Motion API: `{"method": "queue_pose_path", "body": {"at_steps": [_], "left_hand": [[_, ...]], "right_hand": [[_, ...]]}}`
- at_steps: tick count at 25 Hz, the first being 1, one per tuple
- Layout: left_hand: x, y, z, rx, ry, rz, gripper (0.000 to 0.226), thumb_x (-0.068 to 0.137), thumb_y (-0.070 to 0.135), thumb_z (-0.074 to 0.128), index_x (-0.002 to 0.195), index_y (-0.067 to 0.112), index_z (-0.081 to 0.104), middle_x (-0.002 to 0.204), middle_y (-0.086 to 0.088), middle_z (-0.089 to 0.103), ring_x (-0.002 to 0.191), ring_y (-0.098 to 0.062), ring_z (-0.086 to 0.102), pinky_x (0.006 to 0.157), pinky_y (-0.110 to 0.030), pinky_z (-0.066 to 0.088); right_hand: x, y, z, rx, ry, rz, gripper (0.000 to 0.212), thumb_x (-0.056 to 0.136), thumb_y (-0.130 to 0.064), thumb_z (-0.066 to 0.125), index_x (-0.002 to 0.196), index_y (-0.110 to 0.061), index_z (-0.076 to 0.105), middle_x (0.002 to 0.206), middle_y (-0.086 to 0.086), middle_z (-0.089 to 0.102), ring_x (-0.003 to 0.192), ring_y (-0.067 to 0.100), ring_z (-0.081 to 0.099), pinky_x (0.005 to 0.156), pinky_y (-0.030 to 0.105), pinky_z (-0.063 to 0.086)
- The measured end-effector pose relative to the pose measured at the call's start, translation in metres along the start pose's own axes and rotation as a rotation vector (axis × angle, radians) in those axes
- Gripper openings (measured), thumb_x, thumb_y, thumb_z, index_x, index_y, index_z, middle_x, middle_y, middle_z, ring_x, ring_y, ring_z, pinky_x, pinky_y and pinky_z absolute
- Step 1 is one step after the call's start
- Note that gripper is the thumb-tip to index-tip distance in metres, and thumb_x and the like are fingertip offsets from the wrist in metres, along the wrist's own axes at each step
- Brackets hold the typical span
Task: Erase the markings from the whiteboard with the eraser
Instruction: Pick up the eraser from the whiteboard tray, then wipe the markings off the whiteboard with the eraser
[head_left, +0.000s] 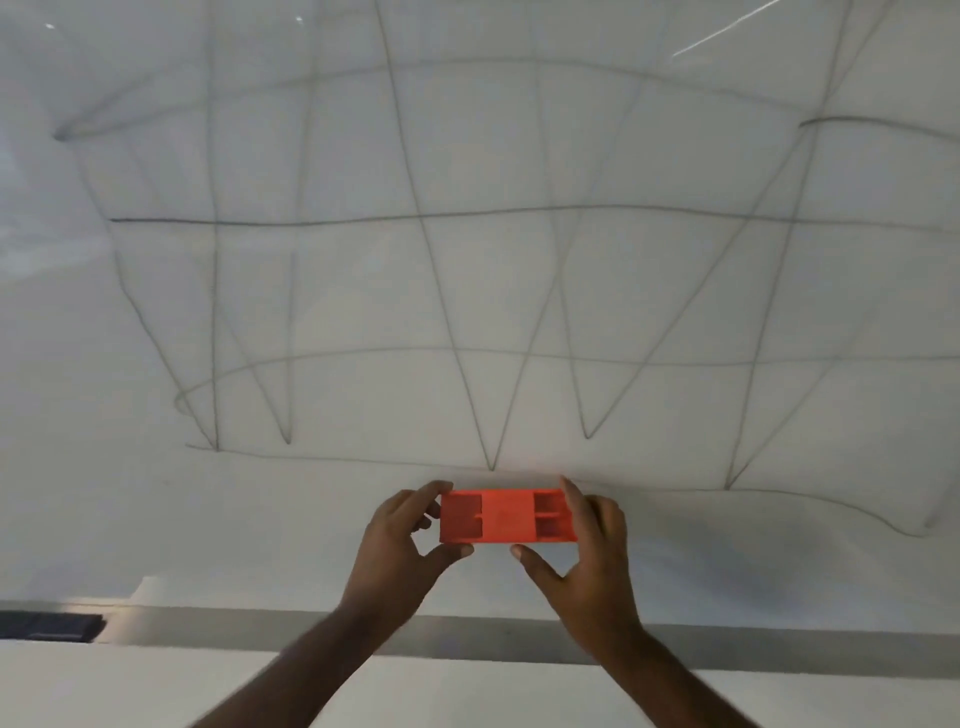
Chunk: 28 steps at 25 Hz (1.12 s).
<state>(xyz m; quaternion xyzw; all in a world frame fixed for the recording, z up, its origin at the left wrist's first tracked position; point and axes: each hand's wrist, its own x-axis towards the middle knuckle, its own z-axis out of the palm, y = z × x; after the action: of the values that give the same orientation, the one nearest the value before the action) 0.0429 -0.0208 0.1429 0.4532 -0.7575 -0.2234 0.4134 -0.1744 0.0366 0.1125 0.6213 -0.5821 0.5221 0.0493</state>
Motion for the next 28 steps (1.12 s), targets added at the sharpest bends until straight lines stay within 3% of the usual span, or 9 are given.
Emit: {"method": "queue_pose_path", "body": {"at_steps": [4,7,10,14,17,21,24,28], "left_hand": [[0.028,0.020,-0.045,0.074,0.119,0.143,0.071,0.069,0.028,0.091,0.125,0.047,0.052,0.107,0.030,0.057,0.101,0.003,0.054,0.082,-0.008,0.040],[0.052,0.038,-0.083,0.088,0.169,0.260,0.067,0.070,0.037,0.089,0.124,0.052,0.053,0.109,0.033,0.056,0.104,0.004,0.053,0.083,-0.015,0.044],[0.079,0.057,-0.121,0.118,0.226,0.360,0.066,0.070,0.043,0.083,0.127,0.050,0.052,0.113,0.034,0.053,0.104,0.003,0.053,0.085,-0.012,0.042],[0.110,0.084,-0.166,0.169,0.318,0.500,0.063,0.073,0.050,0.076,0.129,0.047,0.049,0.112,0.030,0.055,0.105,0.006,0.050,0.089,-0.004,0.037],[0.129,0.103,-0.199,0.238,0.397,0.623,0.060,0.076,0.057,0.069,0.131,0.042,0.050,0.110,0.029,0.055,0.107,0.010,0.047,0.092,-0.011,0.039],[0.151,0.116,-0.244,0.284,0.536,0.695,0.070,0.073,0.057,0.076,0.136,0.044,0.046,0.115,0.032,0.055,0.109,0.011,0.048,0.094,-0.017,0.039],[0.167,0.115,-0.292,0.336,0.644,0.717,0.087,0.073,0.046,0.084,0.147,0.038,0.040,0.136,0.021,0.054,0.124,-0.004,0.052,0.102,-0.025,0.044],[0.197,0.101,-0.382,0.537,0.919,0.785,0.053,0.092,0.038,0.059,0.140,0.014,0.058,0.143,-0.003,0.058,0.132,-0.024,0.054,0.107,-0.042,0.045]], "right_hand": [[0.051,-0.032,-0.007,0.007,0.077,-0.169,0.073,0.081,-0.055,0.066,0.139,-0.015,0.046,0.117,-0.001,0.041,0.109,0.014,0.044,0.095,0.020,0.040],[0.091,-0.059,-0.016,-0.085,0.149,-0.300,0.068,0.079,-0.055,0.067,0.132,-0.016,0.050,0.113,0.003,0.043,0.105,0.021,0.044,0.094,0.033,0.041],[0.136,-0.091,-0.026,-0.197,0.215,-0.435,0.064,0.079,-0.057,0.065,0.128,-0.019,0.050,0.116,0.006,0.045,0.107,0.026,0.046,0.096,0.039,0.036],[0.186,-0.141,-0.035,-0.351,0.216,-0.663,0.060,0.083,-0.058,0.061,0.127,-0.018,0.054,0.122,0.005,0.055,0.117,0.026,0.050,0.097,0.039,0.032],[0.217,-0.179,-0.037,-0.413,0.233,-0.786,0.058,0.088,-0.054,0.058,0.132,-0.018,0.052,0.117,0.002,0.057,0.111,0.023,0.053,0.095,0.040,0.032],[0.259,-0.222,-0.040,-0.455,0.284,-0.892,0.057,0.092,-0.050,0.053,0.139,-0.017,0.050,0.115,0.002,0.055,0.106,0.023,0.054,0.093,0.040,0.034],[0.287,-0.254,-0.043,-0.473,0.326,-0.931,0.058,0.092,-0.049,0.053,0.139,-0.015,0.053,0.114,0.003,0.057,0.105,0.025,0.056,0.091,0.042,0.037],[0.325,-0.303,-0.048,-0.484,0.380,-1.006,0.058,0.092,-0.050,0.052,0.138,-0.014,0.054,0.111,0.003,0.057,0.102,0.026,0.056,0.087,0.041,0.038]]}}
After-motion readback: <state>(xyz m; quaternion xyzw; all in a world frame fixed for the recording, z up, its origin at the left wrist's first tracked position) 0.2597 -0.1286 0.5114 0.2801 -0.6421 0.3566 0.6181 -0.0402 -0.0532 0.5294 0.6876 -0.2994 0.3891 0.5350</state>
